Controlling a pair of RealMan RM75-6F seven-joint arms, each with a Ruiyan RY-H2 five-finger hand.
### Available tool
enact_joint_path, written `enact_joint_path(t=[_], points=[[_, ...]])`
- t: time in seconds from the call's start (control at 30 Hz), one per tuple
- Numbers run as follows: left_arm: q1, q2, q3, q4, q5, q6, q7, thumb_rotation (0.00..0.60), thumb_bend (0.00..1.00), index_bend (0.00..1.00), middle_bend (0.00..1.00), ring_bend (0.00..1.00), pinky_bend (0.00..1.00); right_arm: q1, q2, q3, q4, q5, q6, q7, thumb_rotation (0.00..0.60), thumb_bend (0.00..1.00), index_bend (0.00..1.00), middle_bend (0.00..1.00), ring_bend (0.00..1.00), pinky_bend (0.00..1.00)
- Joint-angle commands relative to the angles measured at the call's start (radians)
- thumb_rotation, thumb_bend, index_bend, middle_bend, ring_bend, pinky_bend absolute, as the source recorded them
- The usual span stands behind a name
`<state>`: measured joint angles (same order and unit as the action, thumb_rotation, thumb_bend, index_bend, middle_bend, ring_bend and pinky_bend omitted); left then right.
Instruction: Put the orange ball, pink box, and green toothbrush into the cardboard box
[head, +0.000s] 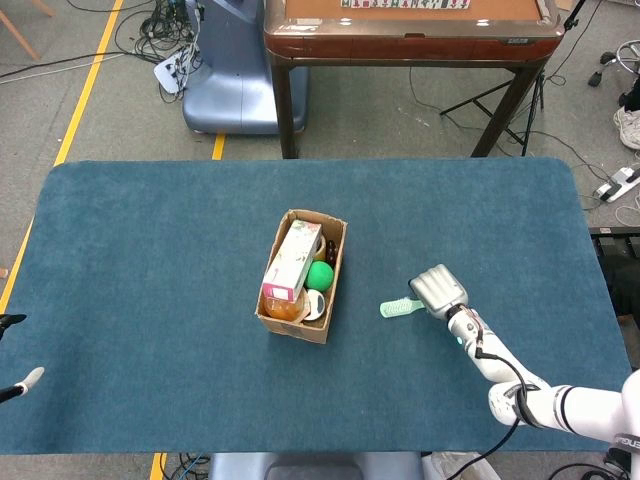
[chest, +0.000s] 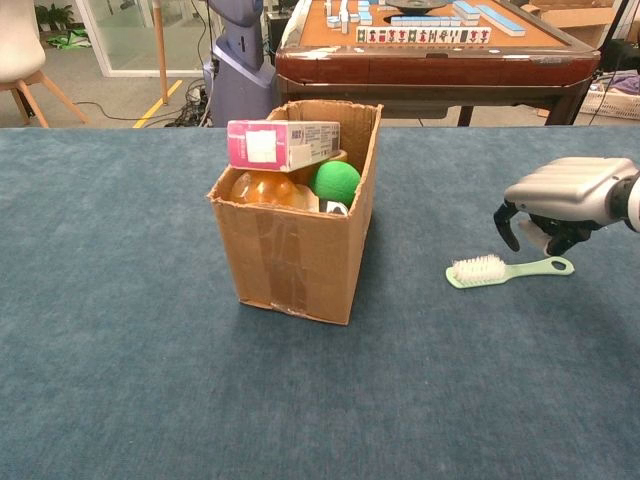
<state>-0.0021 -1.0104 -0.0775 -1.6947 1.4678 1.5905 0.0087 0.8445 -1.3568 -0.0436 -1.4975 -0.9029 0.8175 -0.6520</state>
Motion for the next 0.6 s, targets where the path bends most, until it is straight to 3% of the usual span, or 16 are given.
enact_joint_path(t=[0.03,0.27,0.43,0.6], points=[[-0.001,0.0,0.0,-0.001,-0.001,-0.002,0.002,0.6,0.11,0.26,0.28,0.26,0.42,-0.029,0.038,0.014,-0.025,-0.107,0.047,0.08,0.6,0.84,0.47,0.95,0.91,0.98],[-0.003,-0.002,0.001,-0.001,-0.001,-0.006,0.005,0.6,0.11,0.26,0.28,0.26,0.42,-0.109,0.01,0.033,0.018,-0.266,0.208,0.186,0.6,0.68,0.47,0.58,0.62,0.78],[-0.002,-0.001,0.003,-0.002,0.001,-0.004,0.003,0.6,0.11,0.26,0.28,0.26,0.42,-0.161,-0.021,0.033,0.047,-0.282,0.266,0.19,0.6,0.49,0.47,0.33,0.3,0.46],[-0.002,-0.001,0.004,-0.002,0.003,-0.004,0.001,0.6,0.11,0.26,0.28,0.26,0.42,-0.2,-0.06,0.033,0.099,-0.299,0.288,0.223,0.6,0.38,0.47,0.17,0.11,0.2]])
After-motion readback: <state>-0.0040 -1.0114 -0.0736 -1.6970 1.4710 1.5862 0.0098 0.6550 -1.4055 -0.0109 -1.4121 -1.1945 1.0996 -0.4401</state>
